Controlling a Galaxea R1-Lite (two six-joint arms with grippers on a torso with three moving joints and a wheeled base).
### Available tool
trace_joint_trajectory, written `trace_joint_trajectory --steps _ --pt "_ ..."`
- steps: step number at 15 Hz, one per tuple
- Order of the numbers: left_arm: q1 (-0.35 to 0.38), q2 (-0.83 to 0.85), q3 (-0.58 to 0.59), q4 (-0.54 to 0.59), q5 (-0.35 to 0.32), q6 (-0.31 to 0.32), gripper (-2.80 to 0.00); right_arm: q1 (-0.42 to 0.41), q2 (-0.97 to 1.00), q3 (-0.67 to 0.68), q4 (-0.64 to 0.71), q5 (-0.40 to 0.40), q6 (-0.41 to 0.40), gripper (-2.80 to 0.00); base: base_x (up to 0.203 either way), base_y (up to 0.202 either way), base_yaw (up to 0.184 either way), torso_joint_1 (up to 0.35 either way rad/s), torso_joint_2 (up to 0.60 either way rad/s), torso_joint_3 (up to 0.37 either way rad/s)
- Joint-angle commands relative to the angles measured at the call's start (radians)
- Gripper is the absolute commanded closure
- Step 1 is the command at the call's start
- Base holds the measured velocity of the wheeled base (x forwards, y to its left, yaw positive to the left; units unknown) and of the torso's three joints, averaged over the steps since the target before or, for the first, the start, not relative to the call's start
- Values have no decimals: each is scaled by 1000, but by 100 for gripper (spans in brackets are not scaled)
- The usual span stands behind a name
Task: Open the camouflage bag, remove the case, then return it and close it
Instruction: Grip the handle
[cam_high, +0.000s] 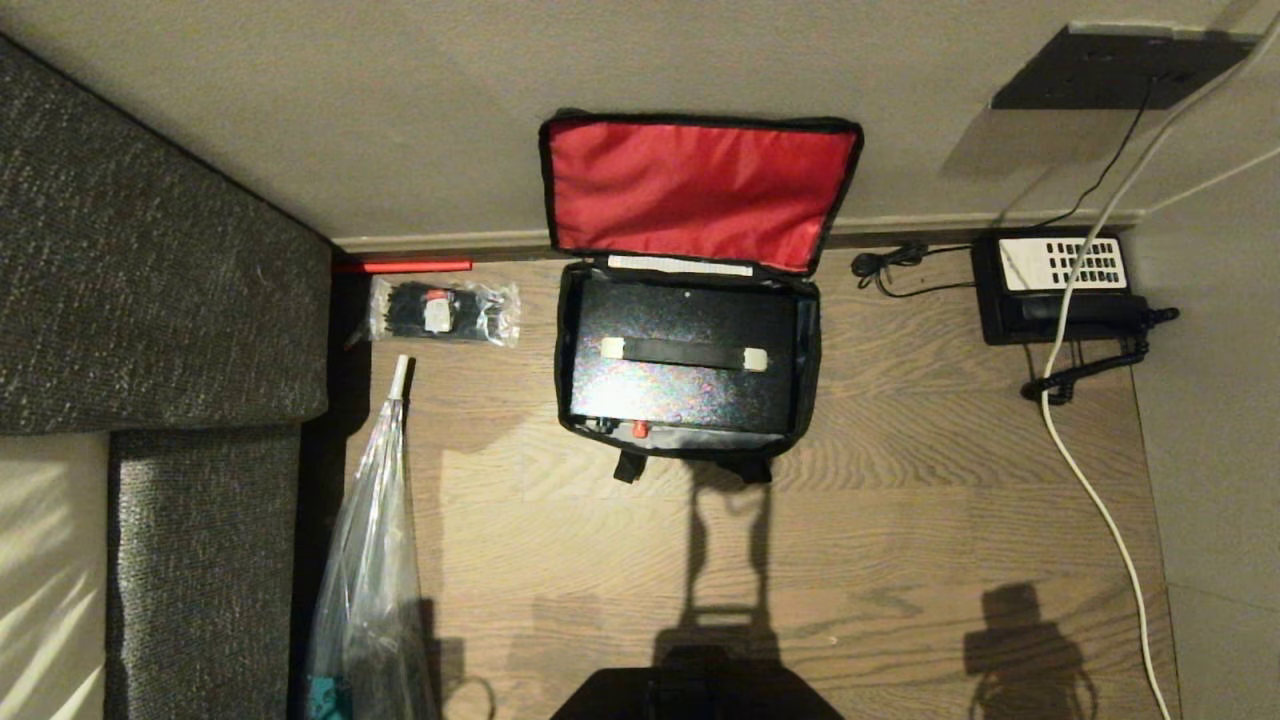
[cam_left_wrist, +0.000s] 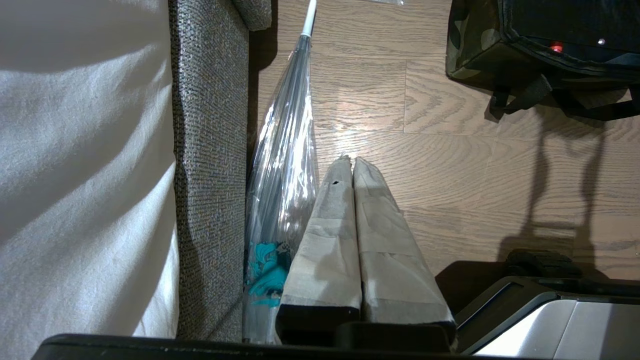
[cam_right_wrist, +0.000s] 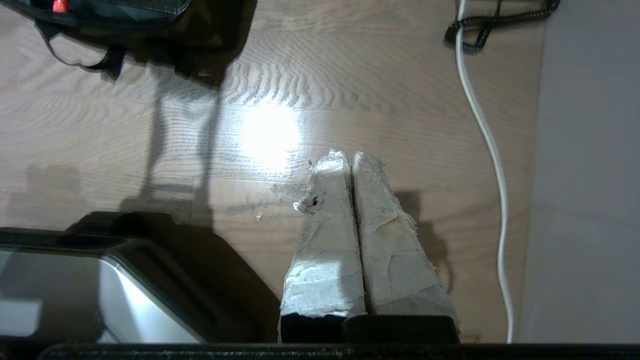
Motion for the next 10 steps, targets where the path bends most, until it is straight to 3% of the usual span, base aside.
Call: trace_joint_trajectory --steps 1,4,6,8,10 --pt "1 -2 3 0 0 0 0 0 -3 -162 126 30 6 0 0 0 0 0 0 0" --pt "1 -2 3 0 0 0 0 0 -3 -535 557 142 14 0 0 0 0 0 0 0" --pt "1 -2 3 0 0 -2 0 0 -1 -614 753 233 17 0 0 0 0 0 0 0" --pt "1 -2 3 0 0 -2 0 0 3 -618 830 358 17 0 0 0 0 0 0 0" --pt "1 -2 3 0 0 0 0 0 91 -619 810 359 27 0 0 0 0 0 0 0"
